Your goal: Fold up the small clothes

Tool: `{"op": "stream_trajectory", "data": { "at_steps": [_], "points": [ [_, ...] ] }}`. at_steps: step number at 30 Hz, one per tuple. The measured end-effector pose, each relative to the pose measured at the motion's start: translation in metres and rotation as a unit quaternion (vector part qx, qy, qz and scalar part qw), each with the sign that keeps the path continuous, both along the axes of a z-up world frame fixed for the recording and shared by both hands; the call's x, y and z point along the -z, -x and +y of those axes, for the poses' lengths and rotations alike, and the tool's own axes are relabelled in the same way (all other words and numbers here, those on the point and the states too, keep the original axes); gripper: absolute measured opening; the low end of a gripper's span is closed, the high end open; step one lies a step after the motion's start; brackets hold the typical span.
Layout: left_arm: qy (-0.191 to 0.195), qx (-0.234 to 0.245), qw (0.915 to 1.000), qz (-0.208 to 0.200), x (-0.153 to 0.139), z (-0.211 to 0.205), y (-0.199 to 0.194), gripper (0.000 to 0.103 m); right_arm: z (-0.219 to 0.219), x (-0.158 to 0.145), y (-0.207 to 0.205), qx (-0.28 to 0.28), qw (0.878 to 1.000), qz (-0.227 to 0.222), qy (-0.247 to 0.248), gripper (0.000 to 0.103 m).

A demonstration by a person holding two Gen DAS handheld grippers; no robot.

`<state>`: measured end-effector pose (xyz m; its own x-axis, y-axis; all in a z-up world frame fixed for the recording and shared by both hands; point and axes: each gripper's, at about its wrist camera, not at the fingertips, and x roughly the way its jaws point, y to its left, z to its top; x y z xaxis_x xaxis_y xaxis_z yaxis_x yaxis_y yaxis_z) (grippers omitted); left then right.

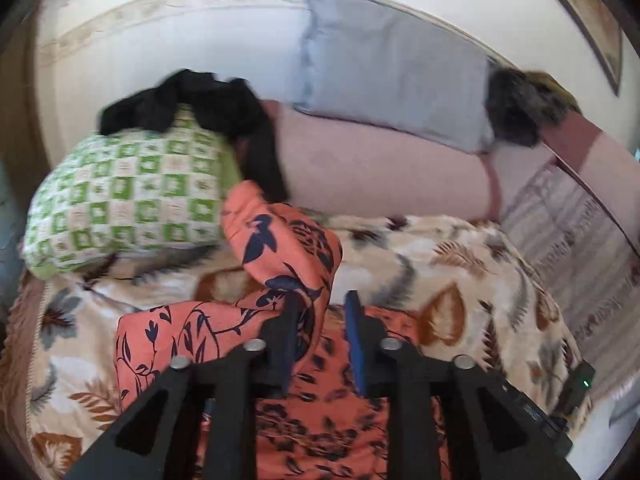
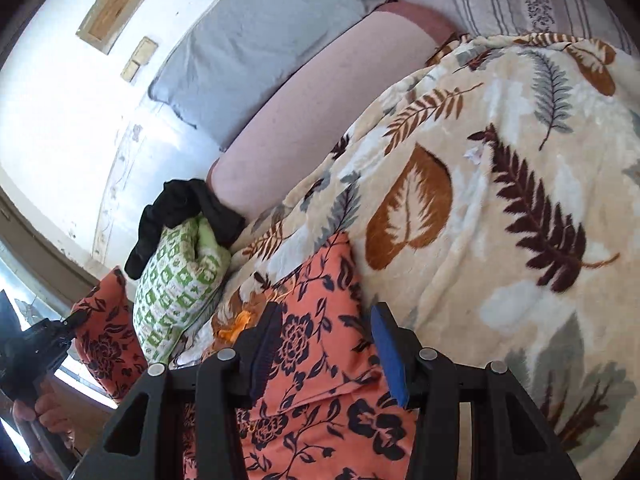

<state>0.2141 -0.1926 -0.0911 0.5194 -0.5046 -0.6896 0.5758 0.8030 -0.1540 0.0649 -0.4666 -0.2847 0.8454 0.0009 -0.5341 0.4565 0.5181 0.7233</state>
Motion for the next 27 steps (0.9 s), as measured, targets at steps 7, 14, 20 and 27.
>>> {"op": "stream_trajectory", "data": {
  "at_steps": [7,14,20,27],
  "points": [
    [0.017,0.011,0.9958,-0.09,-0.012,0.015,0.029,0.08,-0.014,0.011,0.0,0.0,0.999,-0.006,-0.05,0.061],
    [-0.008,-0.213,0.9765,-0.032,0.079,0.144,-0.01,0.08,0.015,0.009,-0.022,-0.051,0.998,0.016,-0.018,0.061],
    [-0.001,-0.357,0.934,0.02,0.157,0.223,-0.018,0.08,0.027,0.012,-0.045,-0.093,0.995,0.027,0.006,0.06],
    [-0.024,-0.363,0.9314,0.007,0.182,0.219,-0.043,0.08,0.02,0.016,-0.116,-0.151,0.987,0.007,0.047,0.058]
  ]
}}
